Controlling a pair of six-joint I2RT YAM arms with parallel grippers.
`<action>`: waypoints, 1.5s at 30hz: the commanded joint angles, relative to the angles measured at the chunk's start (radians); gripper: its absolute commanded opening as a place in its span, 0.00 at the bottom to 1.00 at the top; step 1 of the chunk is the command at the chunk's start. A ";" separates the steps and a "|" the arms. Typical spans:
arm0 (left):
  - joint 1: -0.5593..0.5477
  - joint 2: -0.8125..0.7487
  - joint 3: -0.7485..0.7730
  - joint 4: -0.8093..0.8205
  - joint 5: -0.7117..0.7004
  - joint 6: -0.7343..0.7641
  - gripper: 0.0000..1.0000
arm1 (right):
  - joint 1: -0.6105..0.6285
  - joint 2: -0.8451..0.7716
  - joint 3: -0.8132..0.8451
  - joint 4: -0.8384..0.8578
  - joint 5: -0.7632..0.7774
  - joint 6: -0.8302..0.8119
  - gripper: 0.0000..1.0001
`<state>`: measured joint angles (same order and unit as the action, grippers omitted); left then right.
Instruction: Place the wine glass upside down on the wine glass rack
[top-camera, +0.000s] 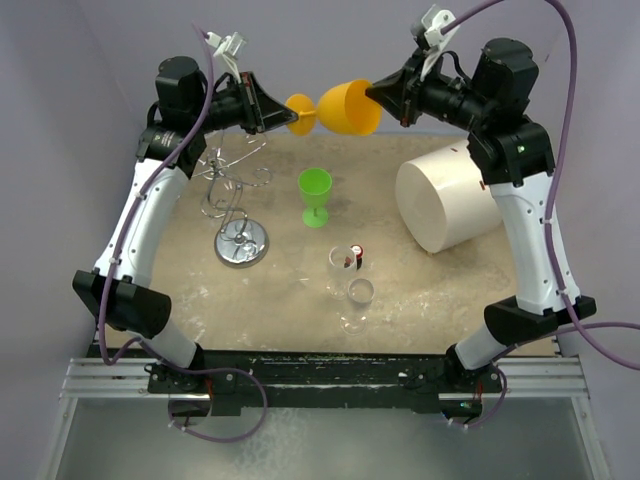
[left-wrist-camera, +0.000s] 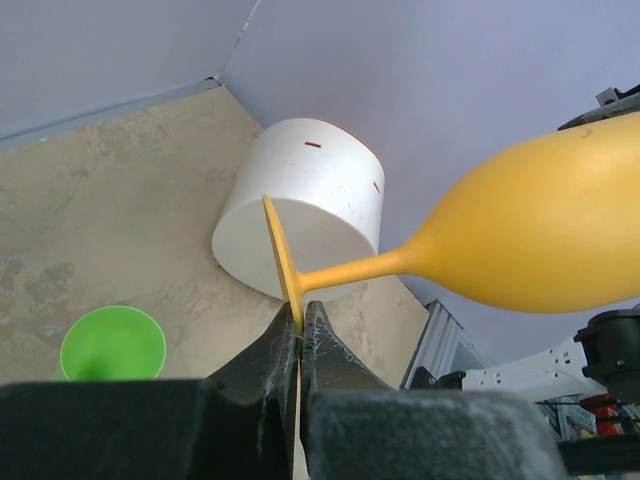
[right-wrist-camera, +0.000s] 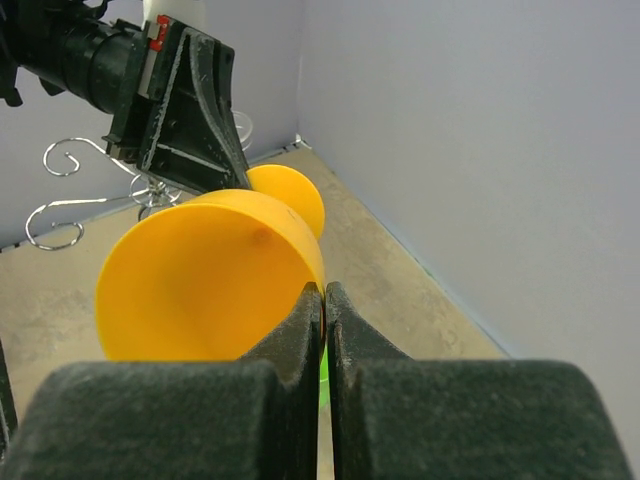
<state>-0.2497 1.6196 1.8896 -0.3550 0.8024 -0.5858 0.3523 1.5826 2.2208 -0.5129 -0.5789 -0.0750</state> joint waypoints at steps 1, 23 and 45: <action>-0.008 -0.033 -0.003 0.056 0.014 -0.018 0.00 | 0.005 -0.031 -0.017 0.041 -0.033 -0.023 0.00; 0.231 -0.158 0.044 0.005 -0.001 0.001 0.00 | -0.001 -0.161 -0.046 -0.101 -0.015 -0.176 0.94; 0.515 -0.356 0.171 -0.326 -0.594 0.616 0.00 | -0.169 -0.265 -0.259 0.105 -0.032 0.078 0.96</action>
<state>0.2283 1.2713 2.0281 -0.6537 0.3565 -0.0982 0.2089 1.3598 1.9728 -0.4992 -0.5770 -0.0589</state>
